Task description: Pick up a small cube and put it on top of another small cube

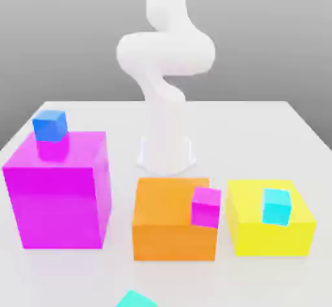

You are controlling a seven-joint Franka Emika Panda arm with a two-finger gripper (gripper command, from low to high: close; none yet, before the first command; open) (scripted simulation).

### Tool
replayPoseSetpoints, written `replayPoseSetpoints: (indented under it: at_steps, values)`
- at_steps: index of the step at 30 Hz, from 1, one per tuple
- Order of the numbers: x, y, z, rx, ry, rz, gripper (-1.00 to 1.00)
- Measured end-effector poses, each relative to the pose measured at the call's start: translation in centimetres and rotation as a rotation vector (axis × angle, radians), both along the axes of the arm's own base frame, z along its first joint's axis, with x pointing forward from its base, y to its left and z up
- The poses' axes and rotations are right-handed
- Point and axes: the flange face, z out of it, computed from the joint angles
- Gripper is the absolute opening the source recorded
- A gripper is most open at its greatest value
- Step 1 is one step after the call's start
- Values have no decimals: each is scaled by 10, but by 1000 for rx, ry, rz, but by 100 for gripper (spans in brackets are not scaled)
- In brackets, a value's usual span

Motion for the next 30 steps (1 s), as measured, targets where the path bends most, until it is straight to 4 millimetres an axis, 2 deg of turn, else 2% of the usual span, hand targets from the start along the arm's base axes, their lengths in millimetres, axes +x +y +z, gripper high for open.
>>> replayPoseSetpoints:
  at_steps: [7, 11, 15, 22, 30]
  values:
    - [81, -10, -96, 52, 178, -103, 0]
    - [116, -18, -158, 79, 276, -163, 0]
    - [141, -26, -225, 105, 373, -225, 0]
    - [164, -40, -349, 149, 543, -339, 0]
    - [158, -49, -492, 186, 712, -452, 0]
